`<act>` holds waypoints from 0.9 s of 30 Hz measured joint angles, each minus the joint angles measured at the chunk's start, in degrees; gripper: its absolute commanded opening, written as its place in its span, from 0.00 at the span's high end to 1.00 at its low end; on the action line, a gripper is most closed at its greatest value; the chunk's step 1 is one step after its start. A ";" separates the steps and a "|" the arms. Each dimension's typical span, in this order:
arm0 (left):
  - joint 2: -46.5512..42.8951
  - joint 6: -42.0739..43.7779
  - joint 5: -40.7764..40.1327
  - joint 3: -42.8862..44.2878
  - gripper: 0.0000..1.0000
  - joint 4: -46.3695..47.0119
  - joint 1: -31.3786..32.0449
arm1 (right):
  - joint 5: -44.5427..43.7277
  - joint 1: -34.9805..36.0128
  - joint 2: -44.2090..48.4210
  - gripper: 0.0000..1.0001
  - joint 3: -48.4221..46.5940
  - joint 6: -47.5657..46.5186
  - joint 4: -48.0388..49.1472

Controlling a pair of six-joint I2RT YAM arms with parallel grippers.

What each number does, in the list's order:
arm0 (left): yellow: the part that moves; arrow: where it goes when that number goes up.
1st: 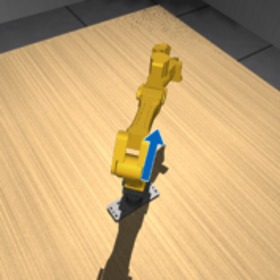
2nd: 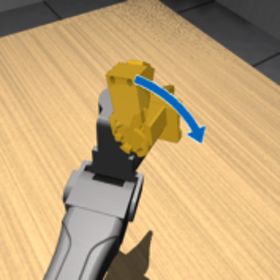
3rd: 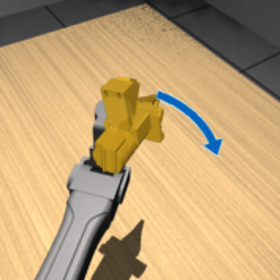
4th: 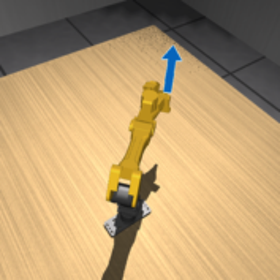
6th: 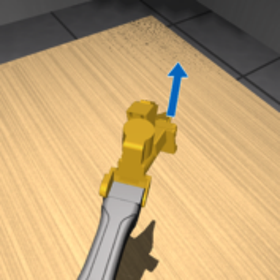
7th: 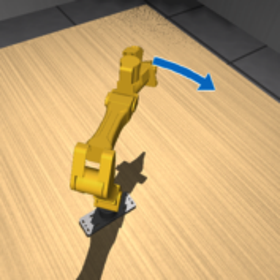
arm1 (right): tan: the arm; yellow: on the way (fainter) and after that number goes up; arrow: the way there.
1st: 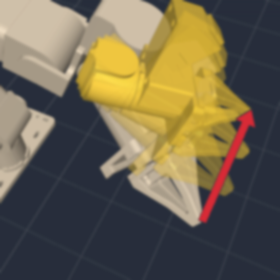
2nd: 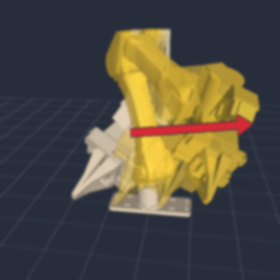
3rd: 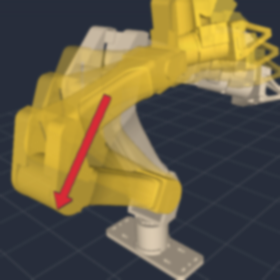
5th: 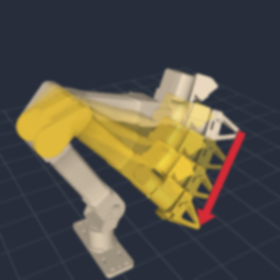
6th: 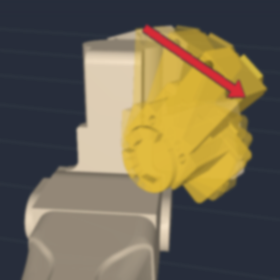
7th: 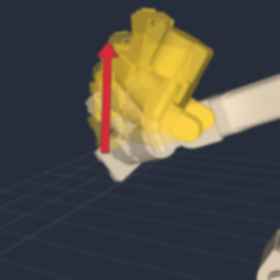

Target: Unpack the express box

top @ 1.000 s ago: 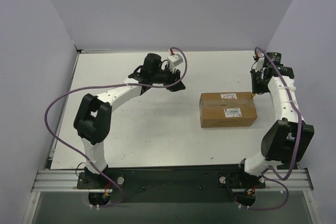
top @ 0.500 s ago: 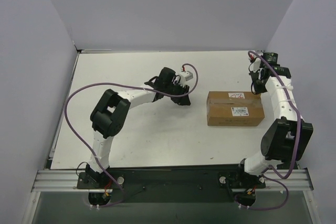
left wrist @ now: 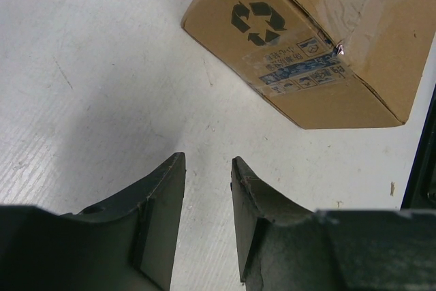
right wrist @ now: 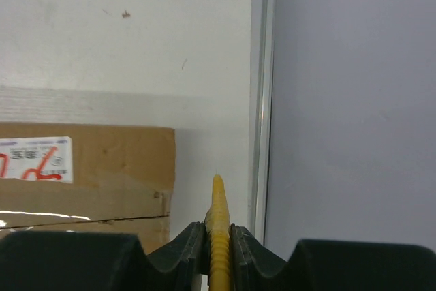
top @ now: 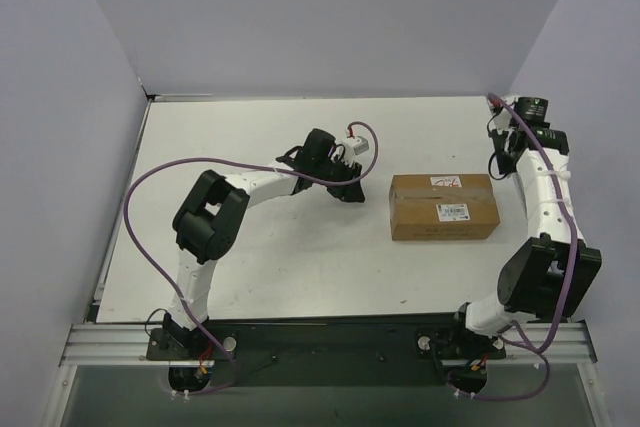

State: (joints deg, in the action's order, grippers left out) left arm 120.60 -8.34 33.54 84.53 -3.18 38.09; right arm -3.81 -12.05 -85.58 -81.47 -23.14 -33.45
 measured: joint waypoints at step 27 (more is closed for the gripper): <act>-11.98 7.10 -2.80 -10.08 0.57 -13.11 -7.13 | 1.46 26.67 -6.12 1.00 9.84 2.23 -1.81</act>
State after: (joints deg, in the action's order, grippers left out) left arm 108.62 -1.23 30.74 74.46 -16.29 30.96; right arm -2.35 14.61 -91.70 -71.64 -20.91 -35.27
